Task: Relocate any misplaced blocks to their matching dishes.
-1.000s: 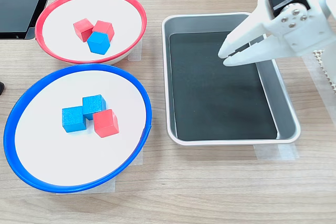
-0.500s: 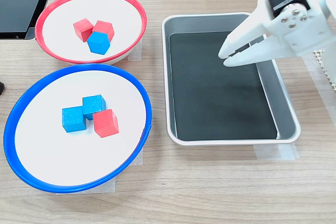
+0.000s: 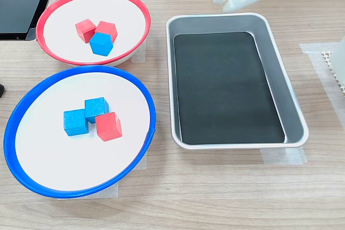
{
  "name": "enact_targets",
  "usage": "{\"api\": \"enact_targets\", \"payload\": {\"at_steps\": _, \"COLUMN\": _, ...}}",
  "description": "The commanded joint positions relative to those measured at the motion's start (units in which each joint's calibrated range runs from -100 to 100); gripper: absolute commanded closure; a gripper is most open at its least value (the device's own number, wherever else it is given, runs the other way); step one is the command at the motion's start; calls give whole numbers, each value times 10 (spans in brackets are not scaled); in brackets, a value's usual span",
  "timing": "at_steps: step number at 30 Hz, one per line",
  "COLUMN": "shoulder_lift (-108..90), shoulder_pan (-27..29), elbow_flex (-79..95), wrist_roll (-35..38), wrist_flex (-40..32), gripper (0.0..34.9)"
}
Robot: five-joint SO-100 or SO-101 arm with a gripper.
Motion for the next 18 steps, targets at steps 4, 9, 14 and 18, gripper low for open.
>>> {"api": "enact_targets", "payload": {"at_steps": 4, "shoulder_lift": 235, "shoulder_pan": 27, "elbow_flex": -245, "wrist_roll": 24, "wrist_flex": 1, "gripper": 346}}
{"api": "enact_targets", "payload": {"at_steps": 9, "shoulder_lift": 356, "shoulder_pan": 50, "elbow_flex": -362, "wrist_roll": 37, "wrist_flex": -2, "gripper": 346}}
{"api": "enact_targets", "payload": {"at_steps": 14, "shoulder_lift": 465, "shoulder_pan": 70, "elbow_flex": -485, "wrist_roll": 49, "wrist_flex": 19, "gripper": 346}}
{"api": "enact_targets", "payload": {"at_steps": 18, "shoulder_lift": 557, "shoulder_pan": 79, "elbow_flex": -587, "wrist_roll": 60, "wrist_flex": 41, "gripper": 329}}
